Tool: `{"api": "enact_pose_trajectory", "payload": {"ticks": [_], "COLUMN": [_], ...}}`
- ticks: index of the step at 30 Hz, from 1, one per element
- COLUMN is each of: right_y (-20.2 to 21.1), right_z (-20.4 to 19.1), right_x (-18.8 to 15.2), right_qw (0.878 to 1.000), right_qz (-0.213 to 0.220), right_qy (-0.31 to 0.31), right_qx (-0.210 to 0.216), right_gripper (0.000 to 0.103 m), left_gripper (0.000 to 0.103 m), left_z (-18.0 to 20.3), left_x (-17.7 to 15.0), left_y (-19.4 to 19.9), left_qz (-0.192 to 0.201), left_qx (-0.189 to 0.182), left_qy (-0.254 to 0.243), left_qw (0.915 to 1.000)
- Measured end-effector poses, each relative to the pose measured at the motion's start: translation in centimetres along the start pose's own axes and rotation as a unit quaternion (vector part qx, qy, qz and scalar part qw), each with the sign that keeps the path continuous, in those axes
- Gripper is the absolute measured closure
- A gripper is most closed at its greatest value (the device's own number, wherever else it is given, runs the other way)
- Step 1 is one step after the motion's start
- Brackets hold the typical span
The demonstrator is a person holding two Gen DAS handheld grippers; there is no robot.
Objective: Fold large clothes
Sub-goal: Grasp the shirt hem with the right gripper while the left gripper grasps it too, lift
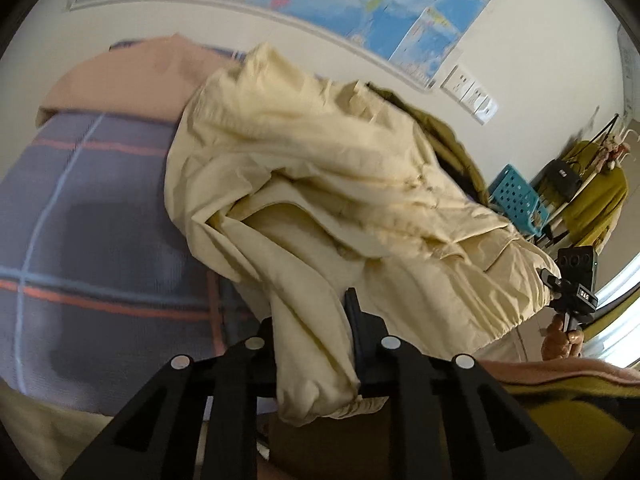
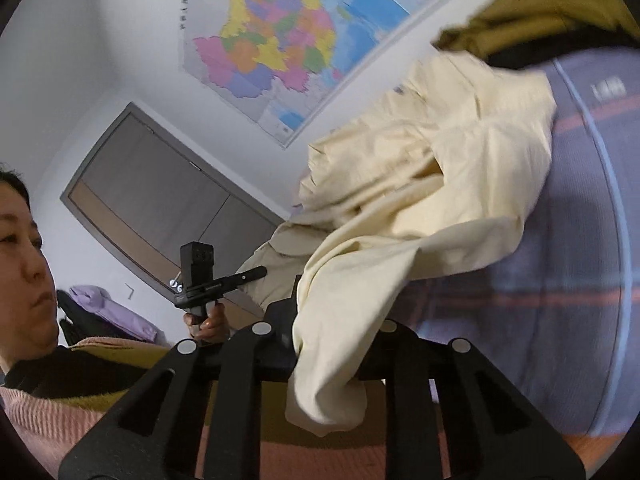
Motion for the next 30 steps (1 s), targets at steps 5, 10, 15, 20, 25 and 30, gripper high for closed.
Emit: {"api": "enact_pose_trajectory", "payload": {"ticks": [5,10,15,20,25,30], "right_y": [0.9,0.5,-0.2,-0.4,-1.1,-2.1], "right_z": [-0.5,-0.8,-0.8,-0.4,0.2,1.2], "right_x": [3.2,6.0,9.5,12.9,15.5,17.9], "right_qw": [0.999,0.999,0.998,0.998,0.997,0.998], "right_qz": [0.032,0.051,0.061,0.069,0.071,0.067], "right_qy": [0.002,0.002,0.004,0.006,0.003,-0.006], "right_qx": [0.001,0.014,0.010,0.000,-0.007,-0.010], "right_gripper": [0.086,0.086,0.086,0.086,0.086,0.086], "left_gripper": [0.084,0.084,0.084,0.084,0.084,0.084], "left_z": [-0.7,-0.8,-0.7,0.0,0.0,-0.1], "left_x": [2.1,4.6,7.5,11.1,14.0,16.9], "left_y": [1.3,1.4,2.2,2.5,2.3,2.1], "left_qz": [0.013,0.013,0.019,0.031,0.028,0.031], "left_qx": [-0.021,-0.022,-0.010,0.005,0.017,0.030], "left_qy": [0.034,0.042,0.029,0.002,-0.004,-0.015], "left_qw": [0.9991,0.9988,0.9994,0.9995,0.9995,0.9990]}}
Point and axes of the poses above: each gripper's, at about its wrist camera, not at the fingertips, and y roughly against the way its jaws point, z to its right, x to its top, the point moved 8 cm from there along -y, roughly the way its jaws point, and after that the axes turned 3 degrees about -x, right-handed, at the moved point
